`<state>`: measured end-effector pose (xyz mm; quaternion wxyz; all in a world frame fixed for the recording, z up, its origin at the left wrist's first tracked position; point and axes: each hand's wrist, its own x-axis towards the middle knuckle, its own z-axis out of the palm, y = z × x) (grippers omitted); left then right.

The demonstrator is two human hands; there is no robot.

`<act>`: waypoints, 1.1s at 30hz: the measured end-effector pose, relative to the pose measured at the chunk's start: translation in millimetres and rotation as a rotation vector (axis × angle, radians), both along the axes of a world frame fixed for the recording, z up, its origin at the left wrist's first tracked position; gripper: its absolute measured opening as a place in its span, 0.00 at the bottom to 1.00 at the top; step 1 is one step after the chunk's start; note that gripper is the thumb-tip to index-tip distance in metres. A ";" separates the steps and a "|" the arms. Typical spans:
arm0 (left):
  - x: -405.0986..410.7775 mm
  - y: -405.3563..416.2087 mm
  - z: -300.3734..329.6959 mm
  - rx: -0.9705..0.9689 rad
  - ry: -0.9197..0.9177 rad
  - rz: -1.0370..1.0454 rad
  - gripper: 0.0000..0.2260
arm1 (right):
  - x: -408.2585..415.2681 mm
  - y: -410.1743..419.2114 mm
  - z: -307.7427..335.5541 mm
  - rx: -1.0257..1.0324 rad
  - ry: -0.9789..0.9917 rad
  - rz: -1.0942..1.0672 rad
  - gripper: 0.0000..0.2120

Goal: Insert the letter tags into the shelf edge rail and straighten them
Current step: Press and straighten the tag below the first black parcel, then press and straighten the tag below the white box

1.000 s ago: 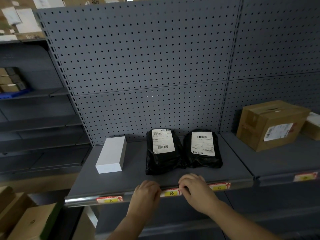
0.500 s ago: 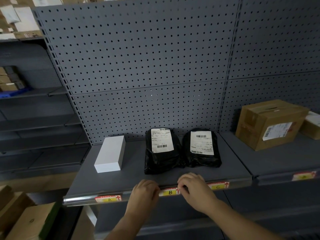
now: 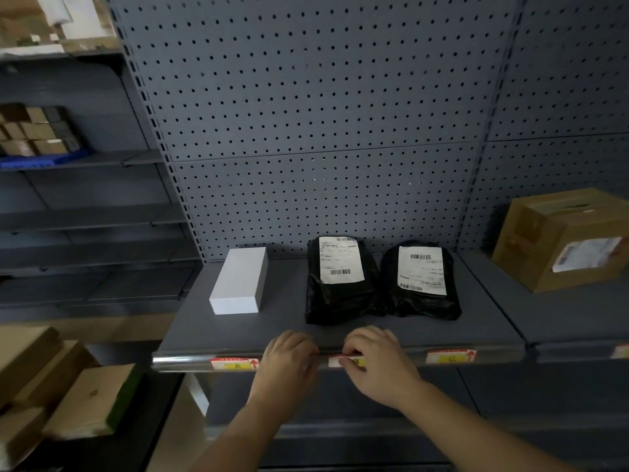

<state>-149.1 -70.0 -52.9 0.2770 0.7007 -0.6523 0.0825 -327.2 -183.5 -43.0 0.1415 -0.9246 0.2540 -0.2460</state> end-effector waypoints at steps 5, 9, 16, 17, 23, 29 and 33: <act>41.9 27.2 -0.6 -0.027 -0.071 0.055 0.09 | 45.6 22.1 3.8 0.013 -0.007 0.054 0.06; 85.5 54.1 -0.3 -0.035 -0.058 0.111 0.06 | 85.6 45.2 3.5 0.028 0.002 0.096 0.06; 150.7 89.7 -5.9 0.013 -0.070 0.119 0.04 | 142.1 80.2 1.0 0.038 0.031 0.047 0.04; 155.8 91.6 -6.8 0.014 -0.064 0.099 0.04 | 145.2 83.2 -0.4 0.040 0.035 0.028 0.04; 168.4 93.2 -10.9 0.048 0.021 0.031 0.01 | 149.5 90.6 -2.5 0.062 0.048 -0.074 0.04; 168.5 91.6 -10.4 0.096 0.062 0.010 0.03 | 150.6 89.7 -3.6 0.106 0.065 -0.078 0.05; 171.6 93.3 -9.0 0.123 0.043 -0.001 0.04 | 156.7 90.5 -2.4 0.123 0.051 -0.086 0.06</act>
